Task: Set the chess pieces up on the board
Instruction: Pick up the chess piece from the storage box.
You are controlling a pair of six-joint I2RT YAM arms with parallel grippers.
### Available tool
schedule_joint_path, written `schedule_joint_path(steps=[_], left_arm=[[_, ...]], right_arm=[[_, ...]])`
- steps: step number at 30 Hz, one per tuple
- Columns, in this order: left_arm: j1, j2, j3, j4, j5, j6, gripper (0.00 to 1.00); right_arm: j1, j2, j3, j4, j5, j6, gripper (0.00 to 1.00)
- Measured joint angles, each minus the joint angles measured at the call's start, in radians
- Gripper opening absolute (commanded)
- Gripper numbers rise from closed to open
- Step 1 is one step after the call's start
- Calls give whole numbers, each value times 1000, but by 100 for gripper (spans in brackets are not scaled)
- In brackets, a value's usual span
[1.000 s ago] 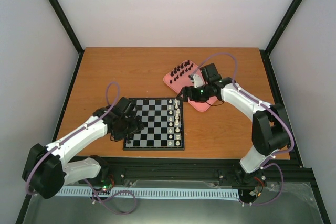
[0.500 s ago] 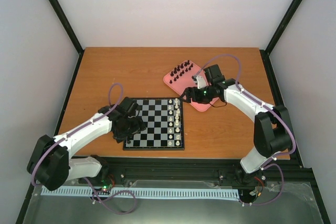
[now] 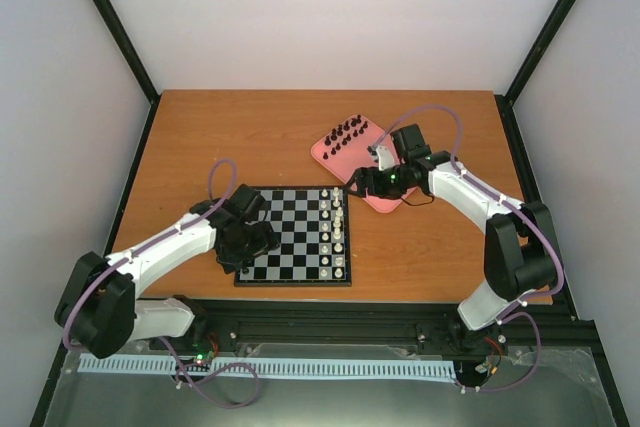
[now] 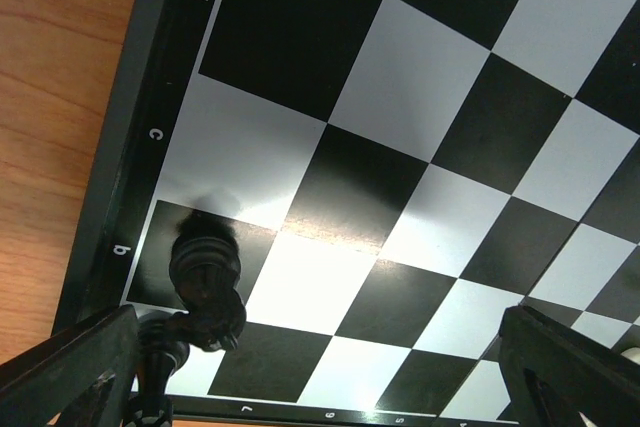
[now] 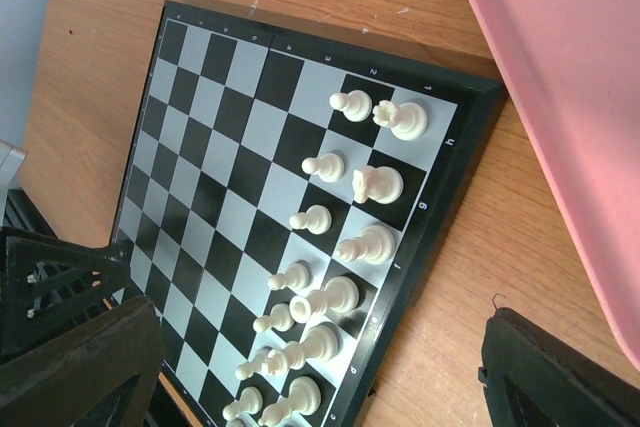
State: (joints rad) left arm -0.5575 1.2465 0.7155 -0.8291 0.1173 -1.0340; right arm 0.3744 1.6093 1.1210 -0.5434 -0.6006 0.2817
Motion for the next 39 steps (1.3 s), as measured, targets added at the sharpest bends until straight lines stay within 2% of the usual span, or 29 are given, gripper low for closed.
schedule_joint_path(steps=[39], left_arm=[[0,-14,1,-50,18,2,100]], right_arm=[[-5,0,-4,9,-21,-4,100]])
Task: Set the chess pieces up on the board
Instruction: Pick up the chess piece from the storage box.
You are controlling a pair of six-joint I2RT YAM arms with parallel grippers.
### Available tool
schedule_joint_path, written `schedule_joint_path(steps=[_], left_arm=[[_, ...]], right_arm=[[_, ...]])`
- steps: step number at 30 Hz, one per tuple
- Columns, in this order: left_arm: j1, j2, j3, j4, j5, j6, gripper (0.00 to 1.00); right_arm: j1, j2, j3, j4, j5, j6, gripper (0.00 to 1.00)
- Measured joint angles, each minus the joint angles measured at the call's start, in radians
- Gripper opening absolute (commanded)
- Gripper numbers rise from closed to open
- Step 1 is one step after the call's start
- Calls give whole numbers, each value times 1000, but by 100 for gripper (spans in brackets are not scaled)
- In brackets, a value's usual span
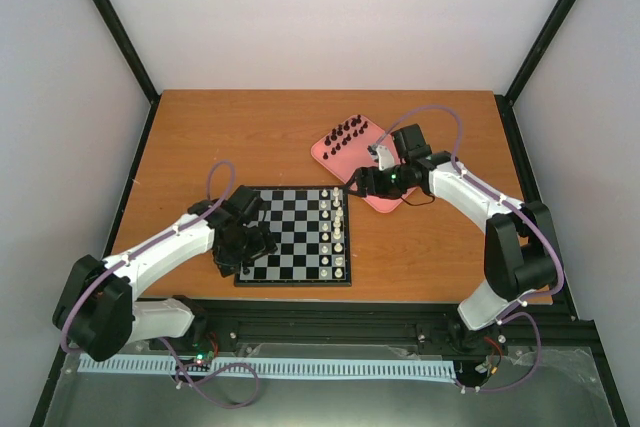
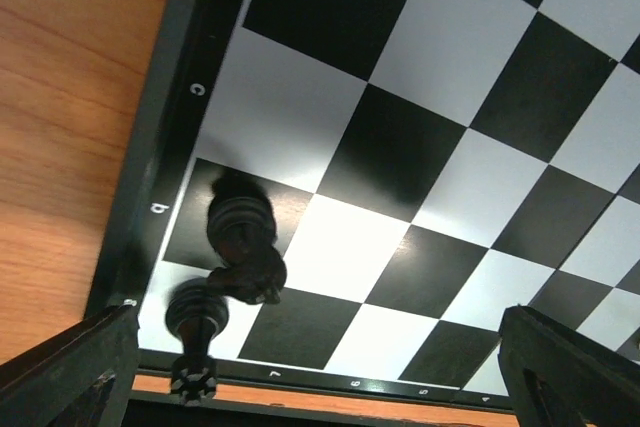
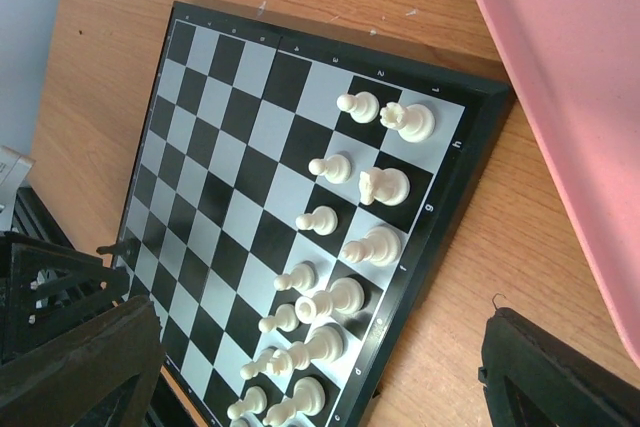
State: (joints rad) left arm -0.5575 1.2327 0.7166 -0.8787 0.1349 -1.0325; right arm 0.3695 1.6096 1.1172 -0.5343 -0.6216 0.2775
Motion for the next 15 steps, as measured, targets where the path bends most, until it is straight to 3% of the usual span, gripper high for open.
schedule_joint_path(steps=[5,15], left_arm=[[0,0,68,-79,-45,18,100],[11,104,475,-214,-183,189,100]], right_arm=[[-1,0,4,-12,11,0,100],[-54,-7,92,-80,110,10,100]])
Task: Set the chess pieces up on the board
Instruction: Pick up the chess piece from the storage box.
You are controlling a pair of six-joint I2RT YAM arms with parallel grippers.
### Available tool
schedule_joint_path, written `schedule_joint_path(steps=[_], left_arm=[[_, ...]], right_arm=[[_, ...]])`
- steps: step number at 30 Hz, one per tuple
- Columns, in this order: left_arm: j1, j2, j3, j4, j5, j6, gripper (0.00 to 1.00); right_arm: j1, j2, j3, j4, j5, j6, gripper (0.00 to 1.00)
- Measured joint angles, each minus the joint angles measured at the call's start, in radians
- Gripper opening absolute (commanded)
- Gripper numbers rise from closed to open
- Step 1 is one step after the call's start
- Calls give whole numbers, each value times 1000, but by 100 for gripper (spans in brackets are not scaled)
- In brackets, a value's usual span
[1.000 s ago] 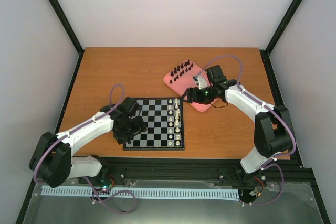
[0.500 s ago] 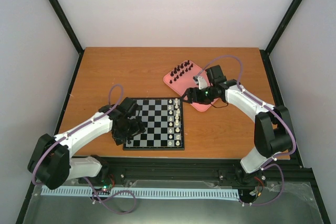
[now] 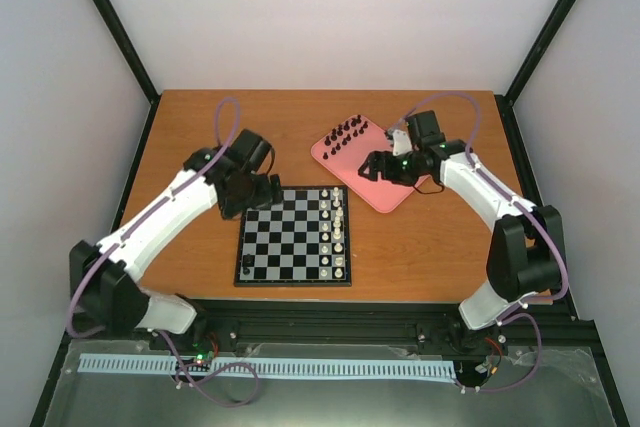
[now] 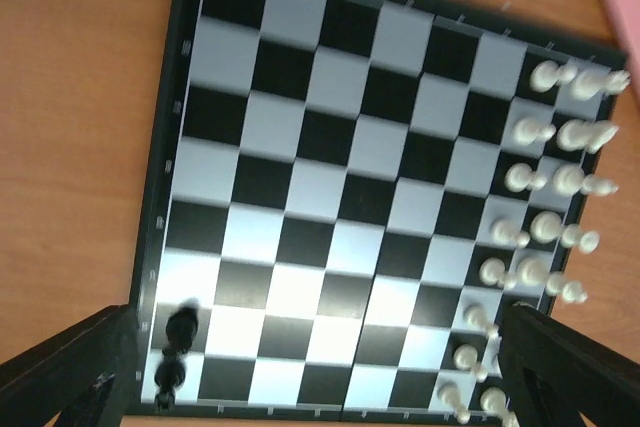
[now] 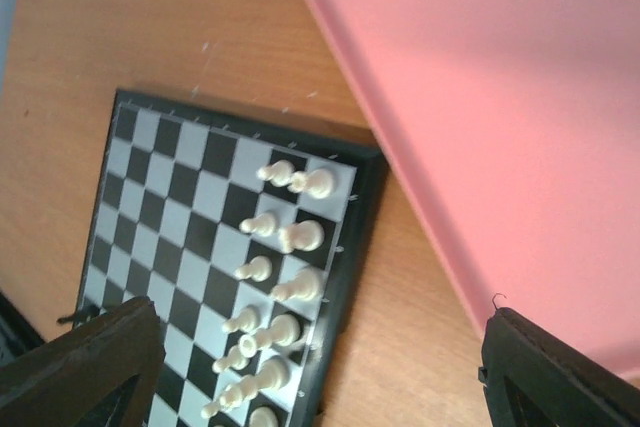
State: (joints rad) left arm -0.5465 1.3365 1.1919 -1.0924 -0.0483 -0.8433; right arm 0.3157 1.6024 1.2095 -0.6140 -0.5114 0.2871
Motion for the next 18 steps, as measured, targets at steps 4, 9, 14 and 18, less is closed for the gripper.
schedule_joint_path(steps=[4,9,14,18], left_arm=[[37,186,232,-46,-31,139,100],[87,512,616,-58,-53,337,99],[116,858,1055,-50,-32,519,82],[134,1014,1226,-16,28,586,70]], right_arm=[[-53,-18,23,-24,69,35,100],[-69,-21,87,-54,153,63,100],[-77,-8,140,-81,211,82,100],[-95,19,189,-119,254,84,100]])
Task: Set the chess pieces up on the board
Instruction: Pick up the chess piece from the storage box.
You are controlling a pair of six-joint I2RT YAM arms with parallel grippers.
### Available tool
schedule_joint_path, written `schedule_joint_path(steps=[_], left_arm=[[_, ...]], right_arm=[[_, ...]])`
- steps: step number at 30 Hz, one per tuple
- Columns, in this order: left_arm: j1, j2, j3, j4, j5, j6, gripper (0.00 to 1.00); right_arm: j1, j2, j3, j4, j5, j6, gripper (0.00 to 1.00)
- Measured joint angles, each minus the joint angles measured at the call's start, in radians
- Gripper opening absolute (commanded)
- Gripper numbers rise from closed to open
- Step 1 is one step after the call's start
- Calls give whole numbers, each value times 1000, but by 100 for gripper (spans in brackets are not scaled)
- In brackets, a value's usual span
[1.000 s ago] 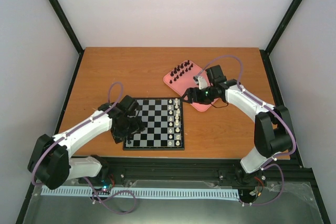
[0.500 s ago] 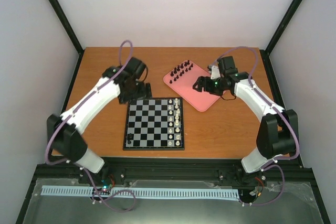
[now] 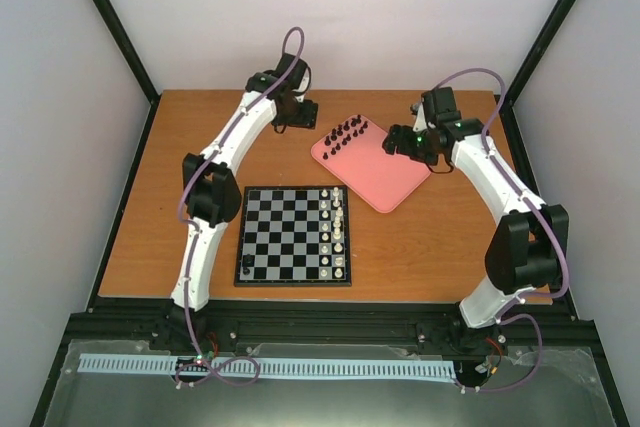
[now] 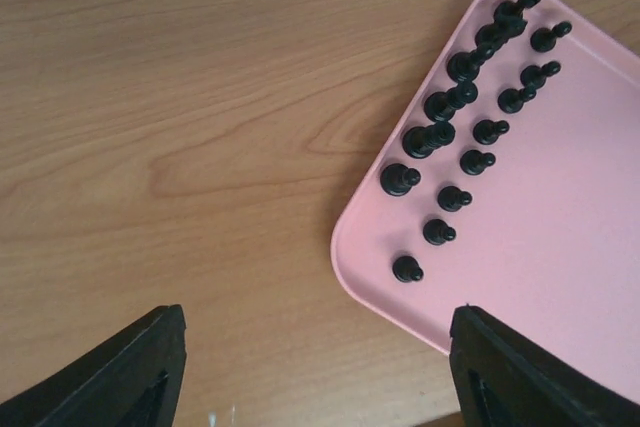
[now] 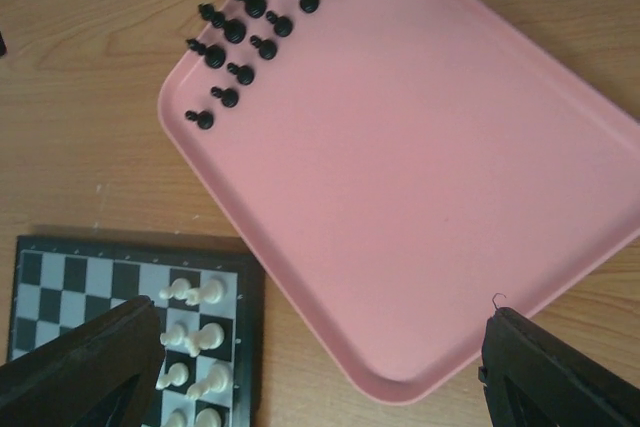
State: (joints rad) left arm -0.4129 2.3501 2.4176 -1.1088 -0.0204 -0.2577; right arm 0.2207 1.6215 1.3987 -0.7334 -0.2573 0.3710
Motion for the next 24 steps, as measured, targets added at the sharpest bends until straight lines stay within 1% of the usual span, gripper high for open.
schedule_joint_path(steps=[2,3,4,6,9,15,17,20,24], left_arm=[[10,37,9,23,39,10,55],[13,55,9,38,64,12,49],[14,71,9,51,83,11,46],[15,98,9,84,114,5,47],[11,135,9,135,137,0,51],[-7,147,10,205,166,5,51],[-15,154,13,228,177,5,50],[-25,169,13,243,185,8,44],[-39,203,13,248,188,11,44]], right_arm=[[-3,21,31,-15,19,0,100],[-5,31,42,-18,28,-1,100],[-7,39,48,-18,35,-2,100],[-13,55,53,-20,43,-5,100],[-21,80,53,-27,47,-7,100],[-26,116,53,-25,45,-7,100],[-26,120,53,-24,42,-7,100],[-26,123,53,-19,37,-8,100],[-29,128,53,-16,34,-8,100]])
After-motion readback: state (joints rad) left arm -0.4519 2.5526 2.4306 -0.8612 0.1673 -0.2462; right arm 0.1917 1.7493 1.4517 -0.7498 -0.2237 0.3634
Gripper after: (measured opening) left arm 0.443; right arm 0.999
